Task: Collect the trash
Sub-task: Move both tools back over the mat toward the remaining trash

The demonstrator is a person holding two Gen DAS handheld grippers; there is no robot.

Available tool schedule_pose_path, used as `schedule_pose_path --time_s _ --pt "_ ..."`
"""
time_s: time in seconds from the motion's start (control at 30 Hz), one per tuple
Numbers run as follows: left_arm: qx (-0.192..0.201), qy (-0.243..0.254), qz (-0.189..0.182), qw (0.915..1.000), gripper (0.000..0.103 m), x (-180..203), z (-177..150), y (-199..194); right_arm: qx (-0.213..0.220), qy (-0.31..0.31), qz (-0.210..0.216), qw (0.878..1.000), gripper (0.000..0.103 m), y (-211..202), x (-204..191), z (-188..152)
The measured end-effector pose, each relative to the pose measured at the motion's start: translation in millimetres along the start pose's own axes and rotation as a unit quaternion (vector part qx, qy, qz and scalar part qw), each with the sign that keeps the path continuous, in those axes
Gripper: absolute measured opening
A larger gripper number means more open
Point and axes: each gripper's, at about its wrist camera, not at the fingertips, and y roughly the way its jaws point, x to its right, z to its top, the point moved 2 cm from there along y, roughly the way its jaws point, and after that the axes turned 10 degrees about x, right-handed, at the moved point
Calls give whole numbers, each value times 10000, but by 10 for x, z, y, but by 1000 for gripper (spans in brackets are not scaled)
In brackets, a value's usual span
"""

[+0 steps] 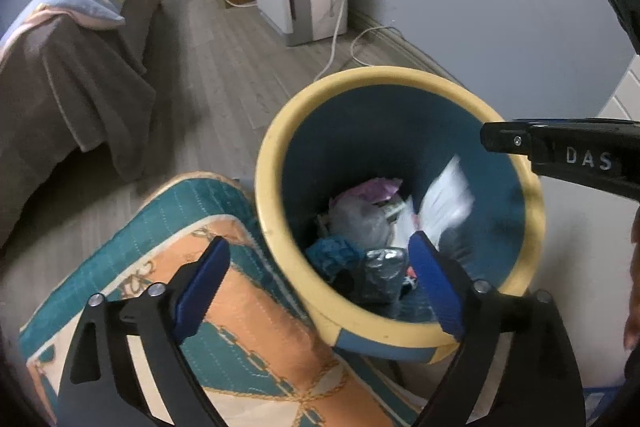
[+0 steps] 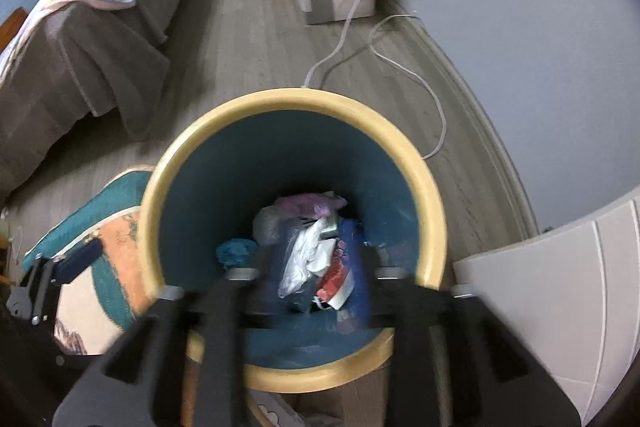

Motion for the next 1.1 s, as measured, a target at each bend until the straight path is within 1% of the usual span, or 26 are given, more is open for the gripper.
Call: schedule_pose_path --time_s 0.07,0.1,0.13,0.17,0.2,0.27,0.4,0.5,0.63,0.73,0.87,1.1 --pt "33 15 99 9999 95 -27 -11 -17 45 -1 -107 9999 62 -25 28 7" --pt "39 15 150 9999 95 -30 -15 -28 65 3 -154 9999 73 -38 36 10" --pt "44 16 198 9998 95 -47 -23 -42 127 6 -210 9997 80 -67 43 20" --pt "58 14 221 9997 95 -59 -33 -65 194 -8 -246 9995 91 -95 45 32" --pt "111 0 239 9997 95 -80 -43 -101 259 -40 -289 9992 97 -130 42 45" --pt "243 -51 233 9994 96 -123 -62 -188 332 -80 -355 9988 97 -198 38 67" --pt "479 -129 325 9982 96 -222 -101 -441 450 -120 -245 9986 97 -333 -2 112" --pt "749 -275 460 9958 96 -375 -146 -715 576 -228 -156 9980 97 -453 -97 142" --pt "1013 -457 690 9914 97 -658 -333 -1193 865 -455 -53 9952 97 -675 -265 170" --pt "1037 -569 772 9900 97 -842 -460 -1442 1059 -640 -21 9923 97 -833 -415 162" --pt "1023 -842 993 9862 97 -1112 -639 -1782 1202 -795 66 9895 97 -1022 -610 84" --pt "936 -1053 1372 9805 98 -1390 -923 -2281 1373 -1263 181 9823 97 -1309 -1020 -134"
